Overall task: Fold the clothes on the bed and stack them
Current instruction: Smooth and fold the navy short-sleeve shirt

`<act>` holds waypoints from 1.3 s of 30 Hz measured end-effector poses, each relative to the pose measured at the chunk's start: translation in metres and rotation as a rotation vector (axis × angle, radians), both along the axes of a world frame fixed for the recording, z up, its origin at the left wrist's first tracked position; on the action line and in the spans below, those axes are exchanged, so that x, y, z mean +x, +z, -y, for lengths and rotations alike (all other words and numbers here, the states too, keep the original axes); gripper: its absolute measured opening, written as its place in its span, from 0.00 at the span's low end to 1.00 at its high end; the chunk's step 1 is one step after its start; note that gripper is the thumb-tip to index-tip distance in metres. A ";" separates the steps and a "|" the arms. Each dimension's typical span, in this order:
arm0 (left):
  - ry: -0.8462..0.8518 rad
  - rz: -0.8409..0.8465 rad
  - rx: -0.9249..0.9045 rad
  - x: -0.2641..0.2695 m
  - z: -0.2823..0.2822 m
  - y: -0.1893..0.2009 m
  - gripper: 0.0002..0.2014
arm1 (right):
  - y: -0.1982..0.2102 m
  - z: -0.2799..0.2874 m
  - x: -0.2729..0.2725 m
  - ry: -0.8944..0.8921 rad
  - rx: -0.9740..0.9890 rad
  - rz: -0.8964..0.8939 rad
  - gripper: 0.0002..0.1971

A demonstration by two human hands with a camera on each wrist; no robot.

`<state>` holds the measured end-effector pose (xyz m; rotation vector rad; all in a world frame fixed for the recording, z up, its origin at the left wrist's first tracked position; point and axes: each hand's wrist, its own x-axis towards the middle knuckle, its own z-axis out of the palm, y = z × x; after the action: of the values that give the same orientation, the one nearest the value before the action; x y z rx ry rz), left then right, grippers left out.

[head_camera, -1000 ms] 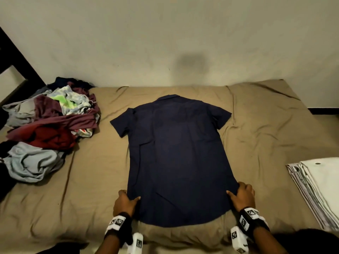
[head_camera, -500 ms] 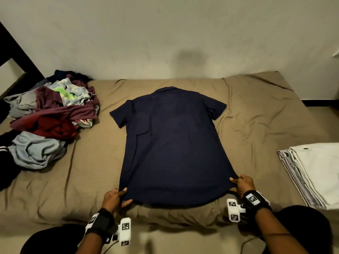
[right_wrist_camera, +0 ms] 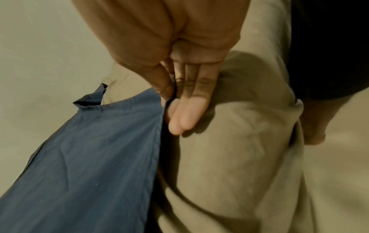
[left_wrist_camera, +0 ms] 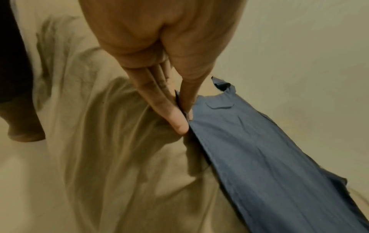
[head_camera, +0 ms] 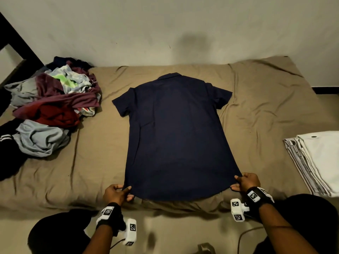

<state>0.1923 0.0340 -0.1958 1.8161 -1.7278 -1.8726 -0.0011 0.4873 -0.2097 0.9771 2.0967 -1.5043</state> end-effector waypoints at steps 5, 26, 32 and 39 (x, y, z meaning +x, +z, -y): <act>-0.203 0.239 -0.251 0.002 -0.002 0.011 0.13 | 0.007 -0.002 0.005 0.136 0.234 -0.018 0.08; -0.983 0.369 -0.931 -0.043 -0.031 -0.050 0.46 | -0.044 0.037 -0.017 0.969 0.894 -0.272 0.46; -1.137 0.198 -0.967 -0.131 -0.064 -0.032 0.51 | -0.027 0.118 -0.049 1.020 0.886 -0.371 0.47; -1.422 0.251 -1.006 -0.199 -0.002 -0.060 0.53 | -0.034 0.167 -0.132 1.409 0.842 -0.296 0.48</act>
<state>-0.0067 0.0362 -0.2559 0.3151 -3.4653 -0.2772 -0.1336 0.3208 -0.2439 -0.6378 2.5904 -0.0213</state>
